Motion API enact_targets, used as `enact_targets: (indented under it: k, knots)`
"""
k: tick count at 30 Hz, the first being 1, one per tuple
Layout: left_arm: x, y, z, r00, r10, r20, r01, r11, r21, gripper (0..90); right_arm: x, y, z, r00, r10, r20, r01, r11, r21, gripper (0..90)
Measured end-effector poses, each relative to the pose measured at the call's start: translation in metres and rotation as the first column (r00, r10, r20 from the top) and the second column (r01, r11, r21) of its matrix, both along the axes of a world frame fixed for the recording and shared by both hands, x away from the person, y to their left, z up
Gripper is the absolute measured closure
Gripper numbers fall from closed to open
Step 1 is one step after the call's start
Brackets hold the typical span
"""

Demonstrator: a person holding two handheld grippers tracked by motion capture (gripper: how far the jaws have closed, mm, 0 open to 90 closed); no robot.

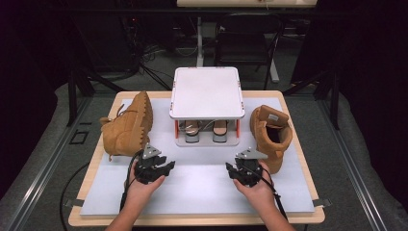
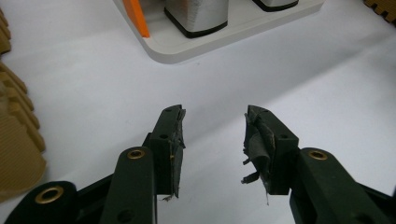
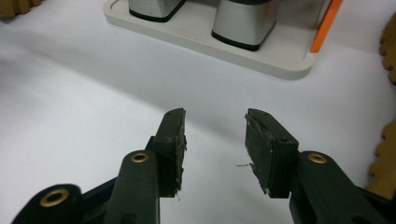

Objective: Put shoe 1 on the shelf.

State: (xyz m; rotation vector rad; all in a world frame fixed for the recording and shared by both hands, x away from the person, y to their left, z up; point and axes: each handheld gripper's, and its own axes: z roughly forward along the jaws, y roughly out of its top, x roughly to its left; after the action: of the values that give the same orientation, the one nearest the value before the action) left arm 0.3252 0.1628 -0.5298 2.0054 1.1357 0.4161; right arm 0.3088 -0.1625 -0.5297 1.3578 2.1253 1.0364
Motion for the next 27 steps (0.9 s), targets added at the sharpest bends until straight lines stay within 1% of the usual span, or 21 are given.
enact_targets:
  k: [1,2,3,4,5,6,7,8,10,11,14,15,16,18,19,20,21,22,24,25,27]
  knots:
    - [-0.001,0.001,0.000,1.0000,-0.002,0.006,0.002,1.0000,0.006,57.0,-0.003,-0.003,0.001,1.0000,-0.007,0.007,0.007,1.000,-0.015,56.3]
    - [-0.003,0.003,0.000,1.0000,-0.008,0.005,0.008,0.9999,0.009,56.8,-0.005,-0.005,0.001,0.9998,-0.008,0.016,0.009,1.000,-0.018,56.3]
    - [-0.005,0.006,0.000,0.9999,-0.015,0.003,0.015,0.9998,0.011,56.8,-0.008,-0.009,0.002,0.9998,0.000,0.020,0.000,1.000,0.005,55.8]
    - [-0.008,0.008,-0.001,0.9999,-0.012,0.008,0.012,0.9999,0.011,56.8,-0.010,-0.012,0.003,0.9998,-0.002,0.020,0.002,1.000,0.007,55.5]
    - [-0.009,0.009,-0.001,0.9999,-0.008,0.014,0.008,0.9999,0.013,56.8,-0.012,-0.015,0.003,0.9997,-0.005,0.025,0.004,1.000,0.022,55.5]
    - [-0.011,0.013,-0.001,0.9999,-0.003,0.011,0.003,1.0000,0.010,56.8,-0.014,-0.017,0.004,0.9998,0.001,0.022,-0.002,1.000,0.030,55.7]
    - [-0.012,0.015,-0.001,1.0000,0.003,0.005,-0.003,1.0000,-0.001,56.8,-0.017,-0.021,0.003,0.9995,0.012,0.028,-0.014,0.999,0.051,56.7]
    - [-0.014,0.018,-0.002,0.9999,0.012,-0.001,-0.012,0.9998,-0.015,56.7,-0.019,-0.023,0.003,0.9994,0.017,0.031,-0.019,0.999,0.046,57.2]
    - [-0.017,0.025,0.000,0.9994,0.034,-0.008,-0.034,0.9990,-0.031,55.7,-0.026,-0.026,0.004,0.9990,0.028,0.034,-0.029,0.999,0.016,58.1]
    - [-0.018,0.027,0.000,0.9993,0.038,-0.007,-0.038,0.9985,-0.038,55.7,-0.029,-0.028,0.005,0.9978,0.050,0.044,-0.051,0.999,0.011,58.7]
    - [-0.023,0.038,0.002,0.9989,0.047,-0.003,-0.047,0.9976,-0.050,53.4,-0.036,-0.030,0.006,0.9961,0.065,0.059,-0.063,0.998,-0.022,60.5]
    - [-0.023,0.042,0.002,0.9986,0.053,-0.003,-0.053,0.9970,-0.057,53.0,-0.037,-0.031,0.005,0.9967,0.055,0.059,-0.053,0.998,-0.030,60.8]
    - [-0.024,0.045,0.002,0.9980,0.064,-0.004,-0.064,0.9958,-0.065,52.5,-0.037,-0.033,0.005,0.9975,0.049,0.051,-0.048,0.998,-0.028,60.7]
    - [-0.024,0.051,0.003,0.9960,0.090,0.001,-0.090,0.9933,-0.074,52.0,-0.035,-0.035,0.002,0.9987,0.041,0.029,-0.041,0.999,0.014,61.5]
    - [-0.023,0.054,0.004,0.9943,0.107,0.005,-0.106,0.9913,-0.078,51.4,-0.033,-0.037,0.001,0.9990,0.045,0.004,-0.045,0.999,0.028,61.5]
    - [-0.023,0.057,0.004,0.9928,0.120,0.006,-0.119,0.9897,-0.080,51.3,-0.032,-0.038,-0.001,0.9992,0.041,-0.002,-0.041,0.998,0.044,61.5]
    - [-0.022,0.059,0.004,0.9917,0.128,0.008,-0.127,0.9885,-0.083,51.4,-0.032,-0.038,-0.002,0.9991,0.041,-0.007,-0.040,0.998,0.038,61.0]
    - [-0.021,0.062,0.005,0.9904,0.138,0.004,-0.138,0.9871,-0.082,51.5,-0.032,-0.037,-0.004,0.9992,0.040,-0.002,-0.040,0.999,0.032,59.4]
    - [-0.020,0.067,0.005,0.9897,0.143,-0.009,-0.143,0.9864,-0.080,52.6,-0.031,-0.034,-0.006,0.9988,0.049,0.008,-0.049,0.999,0.004,57.4]
    - [-0.019,0.068,0.005,0.9884,0.152,-0.009,-0.152,0.9851,-0.080,52.6,-0.032,-0.033,-0.007,0.9986,0.049,0.019,-0.049,0.999,-0.009,56.1]
    - [-0.019,0.073,0.005,0.9857,0.168,-0.016,-0.169,0.9839,-0.060,52.7,-0.032,-0.031,-0.007,0.9978,0.062,0.026,-0.062,0.998,-0.012,55.1]
